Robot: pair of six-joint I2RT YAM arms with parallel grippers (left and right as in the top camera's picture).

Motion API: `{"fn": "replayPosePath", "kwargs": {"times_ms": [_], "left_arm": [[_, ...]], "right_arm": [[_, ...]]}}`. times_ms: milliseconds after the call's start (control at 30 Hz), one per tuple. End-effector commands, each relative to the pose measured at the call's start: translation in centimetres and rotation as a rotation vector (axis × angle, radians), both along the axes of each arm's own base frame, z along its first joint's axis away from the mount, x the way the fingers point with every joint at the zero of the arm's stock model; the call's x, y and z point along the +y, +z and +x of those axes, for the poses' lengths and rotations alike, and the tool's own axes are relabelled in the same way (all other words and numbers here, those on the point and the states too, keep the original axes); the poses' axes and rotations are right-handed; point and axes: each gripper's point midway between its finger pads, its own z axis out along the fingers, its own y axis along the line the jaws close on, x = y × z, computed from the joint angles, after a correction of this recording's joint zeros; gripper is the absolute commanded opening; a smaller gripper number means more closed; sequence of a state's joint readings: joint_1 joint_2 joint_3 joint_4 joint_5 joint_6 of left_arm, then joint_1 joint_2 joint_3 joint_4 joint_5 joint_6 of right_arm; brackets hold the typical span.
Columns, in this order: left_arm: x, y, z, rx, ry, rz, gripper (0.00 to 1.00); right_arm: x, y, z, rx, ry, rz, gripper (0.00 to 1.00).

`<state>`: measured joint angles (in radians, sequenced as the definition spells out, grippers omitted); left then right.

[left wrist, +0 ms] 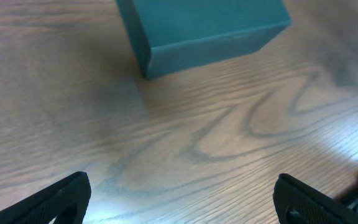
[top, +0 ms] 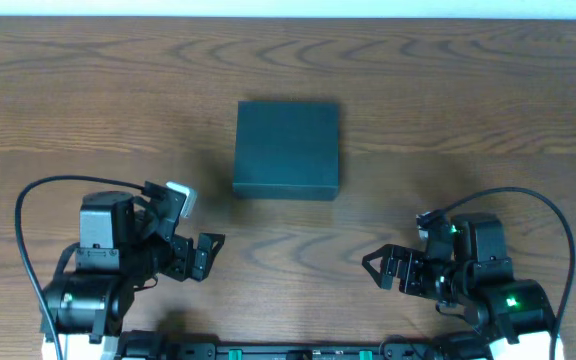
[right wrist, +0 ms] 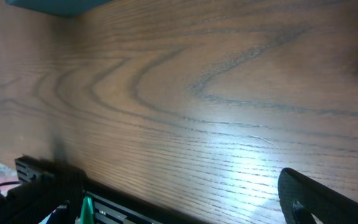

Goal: Pack container

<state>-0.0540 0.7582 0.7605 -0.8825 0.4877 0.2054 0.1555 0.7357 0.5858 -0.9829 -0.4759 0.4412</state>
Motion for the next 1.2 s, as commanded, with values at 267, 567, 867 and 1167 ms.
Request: {"fn": "replayPosePath", "kwargs": {"times_ms": [267, 567, 867, 1167], "left_arm": [[6.4, -1.3, -0.6, -0.274, 0.364, 0.171, 0.95], [8.0, -5.6, 0.1, -0.379, 0.484, 0.162, 0.95], [7.9, -7.6, 0.5, -0.394, 0.554, 0.070, 0.95], [7.9, -7.6, 0.5, -0.393, 0.553, 0.070, 0.95]], "right_arm": [[-0.1, -0.2, -0.1, 0.009, -0.011, -0.004, 0.99], [-0.1, -0.2, -0.1, 0.009, -0.011, -0.004, 0.99], [-0.1, -0.2, -0.1, 0.009, -0.011, -0.004, 0.99], [-0.1, -0.2, -0.1, 0.009, -0.011, -0.004, 0.99]]}}
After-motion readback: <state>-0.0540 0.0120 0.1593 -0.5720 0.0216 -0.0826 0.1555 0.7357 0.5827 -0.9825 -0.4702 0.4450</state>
